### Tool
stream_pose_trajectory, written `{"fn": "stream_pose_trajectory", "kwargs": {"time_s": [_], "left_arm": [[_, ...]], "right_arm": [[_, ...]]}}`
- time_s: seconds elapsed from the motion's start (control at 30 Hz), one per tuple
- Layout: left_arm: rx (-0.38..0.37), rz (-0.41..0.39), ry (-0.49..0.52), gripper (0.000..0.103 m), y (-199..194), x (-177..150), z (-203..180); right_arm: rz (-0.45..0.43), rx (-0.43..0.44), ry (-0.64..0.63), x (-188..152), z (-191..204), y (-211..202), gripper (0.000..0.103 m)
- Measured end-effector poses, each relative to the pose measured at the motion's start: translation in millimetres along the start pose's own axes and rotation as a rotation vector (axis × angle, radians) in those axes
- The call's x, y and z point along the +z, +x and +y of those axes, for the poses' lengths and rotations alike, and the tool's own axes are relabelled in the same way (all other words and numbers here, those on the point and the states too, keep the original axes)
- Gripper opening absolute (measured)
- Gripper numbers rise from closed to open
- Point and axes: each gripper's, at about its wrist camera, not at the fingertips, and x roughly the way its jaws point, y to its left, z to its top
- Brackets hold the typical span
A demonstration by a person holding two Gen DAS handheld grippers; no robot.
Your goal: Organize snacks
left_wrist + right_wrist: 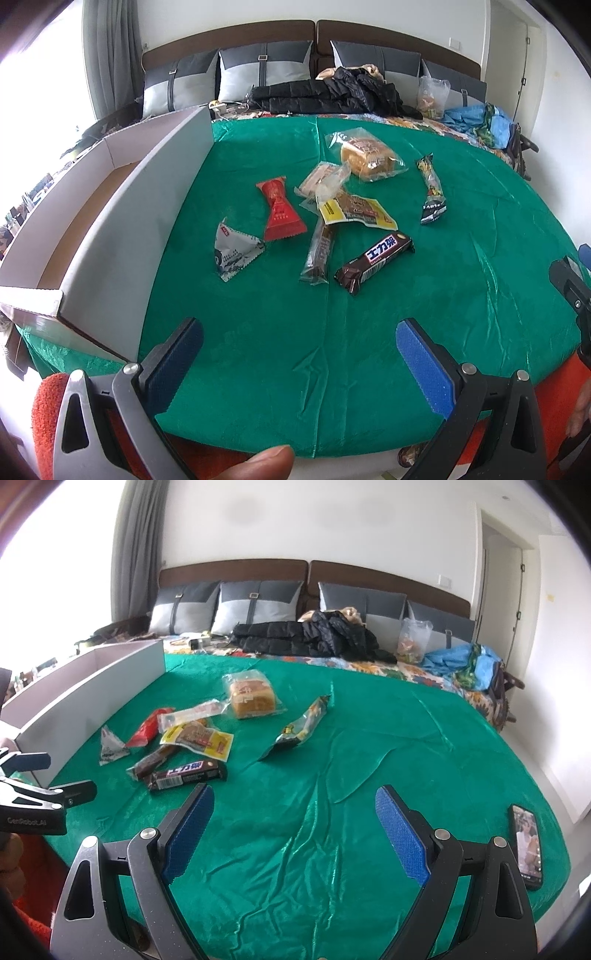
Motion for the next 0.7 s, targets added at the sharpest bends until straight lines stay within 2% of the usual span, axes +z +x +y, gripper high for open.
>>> {"fn": "stream_pose_trajectory", "kwargs": {"time_s": [0.7], "left_arm": [[0.014,0.054,-0.017,0.103,15.3,-1.6,6.2]], "right_arm": [[0.04,0.019,-0.029,-5.2,7.3,8.8,0.091]]}}
